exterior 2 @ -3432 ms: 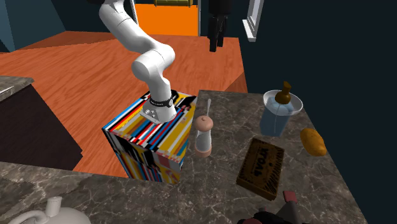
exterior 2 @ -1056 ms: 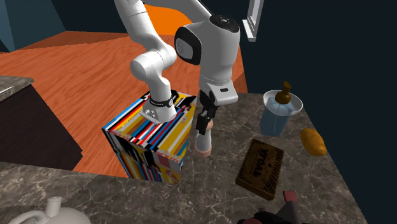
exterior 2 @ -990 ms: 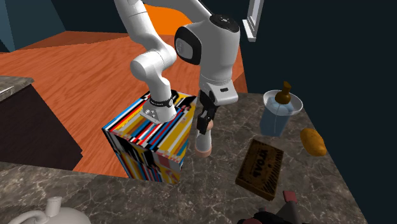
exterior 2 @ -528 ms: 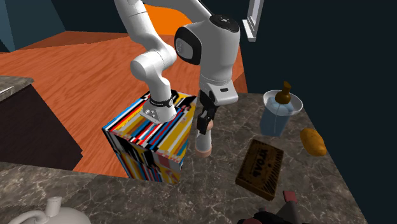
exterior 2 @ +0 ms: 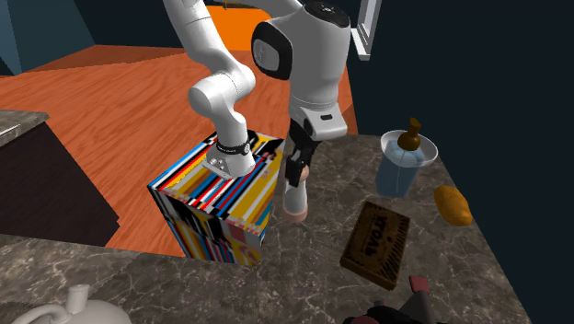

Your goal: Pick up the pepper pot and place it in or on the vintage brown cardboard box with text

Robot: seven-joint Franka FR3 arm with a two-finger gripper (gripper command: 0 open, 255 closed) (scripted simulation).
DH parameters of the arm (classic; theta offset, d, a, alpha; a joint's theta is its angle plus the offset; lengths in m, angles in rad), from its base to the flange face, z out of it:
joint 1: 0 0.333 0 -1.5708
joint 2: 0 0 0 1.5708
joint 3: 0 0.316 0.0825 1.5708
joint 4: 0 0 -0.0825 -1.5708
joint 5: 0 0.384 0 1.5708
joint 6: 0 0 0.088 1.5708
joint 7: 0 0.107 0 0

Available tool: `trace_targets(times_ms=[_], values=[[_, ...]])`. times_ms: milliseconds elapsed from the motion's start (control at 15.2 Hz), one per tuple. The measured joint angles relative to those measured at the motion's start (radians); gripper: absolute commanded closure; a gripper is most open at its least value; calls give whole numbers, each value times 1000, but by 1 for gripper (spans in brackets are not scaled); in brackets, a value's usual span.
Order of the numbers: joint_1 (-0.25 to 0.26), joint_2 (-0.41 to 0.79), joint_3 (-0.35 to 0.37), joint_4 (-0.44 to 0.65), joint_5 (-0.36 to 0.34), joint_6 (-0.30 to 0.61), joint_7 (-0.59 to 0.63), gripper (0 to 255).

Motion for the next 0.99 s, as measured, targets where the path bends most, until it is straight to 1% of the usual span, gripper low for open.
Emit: trace_targets(times_ms=[594, 990], values=[[-1, -45, 16, 89, 3, -134, -4, 255], [3, -55, 27, 159, 10, -213, -5, 255]])
